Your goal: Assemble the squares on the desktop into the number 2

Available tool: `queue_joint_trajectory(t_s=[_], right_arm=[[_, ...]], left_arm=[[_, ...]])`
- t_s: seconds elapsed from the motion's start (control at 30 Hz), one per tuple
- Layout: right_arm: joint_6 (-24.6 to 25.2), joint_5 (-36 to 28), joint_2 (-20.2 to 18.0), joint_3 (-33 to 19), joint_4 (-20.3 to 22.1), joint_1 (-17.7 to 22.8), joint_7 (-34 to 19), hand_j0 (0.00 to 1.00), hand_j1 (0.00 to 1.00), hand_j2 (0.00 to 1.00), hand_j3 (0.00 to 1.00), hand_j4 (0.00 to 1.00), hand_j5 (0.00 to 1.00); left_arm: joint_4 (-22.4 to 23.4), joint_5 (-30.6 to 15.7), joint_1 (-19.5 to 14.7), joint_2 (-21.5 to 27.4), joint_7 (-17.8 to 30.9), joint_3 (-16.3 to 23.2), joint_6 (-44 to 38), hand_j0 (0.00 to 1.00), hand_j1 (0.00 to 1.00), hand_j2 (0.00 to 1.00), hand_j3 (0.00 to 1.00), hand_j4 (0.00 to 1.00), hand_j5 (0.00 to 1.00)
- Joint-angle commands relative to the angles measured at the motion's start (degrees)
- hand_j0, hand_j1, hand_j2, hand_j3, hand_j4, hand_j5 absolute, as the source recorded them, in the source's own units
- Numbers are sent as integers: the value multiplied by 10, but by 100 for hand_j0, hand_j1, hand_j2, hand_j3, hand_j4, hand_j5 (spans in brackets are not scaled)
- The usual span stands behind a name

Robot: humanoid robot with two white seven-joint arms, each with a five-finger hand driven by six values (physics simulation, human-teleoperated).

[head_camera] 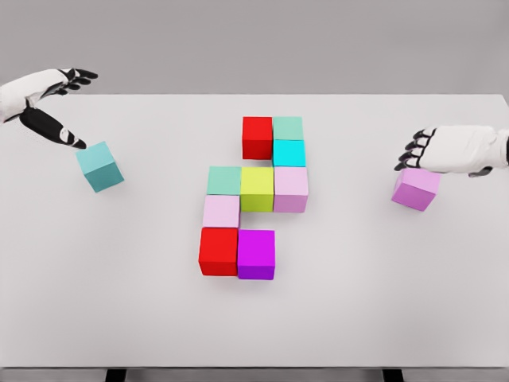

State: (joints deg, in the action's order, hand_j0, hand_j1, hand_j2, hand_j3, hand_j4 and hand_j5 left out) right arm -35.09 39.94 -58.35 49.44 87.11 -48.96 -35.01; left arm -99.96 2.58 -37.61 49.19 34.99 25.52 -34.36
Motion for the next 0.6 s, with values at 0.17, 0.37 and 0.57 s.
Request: queue_joint_trajectory(t_s=[0.17, 0.37, 0.57], right_arm=[[1, 14, 22, 23, -44, 0, 0, 100, 100, 100, 100, 100, 100], [1, 32, 39, 32, -56, -1, 0, 100, 100, 100, 100, 100, 100], [1, 38, 42, 37, -66, -1, 0, 100, 100, 100, 100, 100, 100]], left_arm=[[15, 8, -62, -8, 0, 181, -6, 100, 100, 100, 100, 100, 100], [44, 10, -67, -15, 0, 197, -6, 100, 100, 100, 100, 100, 100], [64, 11, -67, -16, 0, 197, -6, 100, 100, 100, 100, 100, 100]])
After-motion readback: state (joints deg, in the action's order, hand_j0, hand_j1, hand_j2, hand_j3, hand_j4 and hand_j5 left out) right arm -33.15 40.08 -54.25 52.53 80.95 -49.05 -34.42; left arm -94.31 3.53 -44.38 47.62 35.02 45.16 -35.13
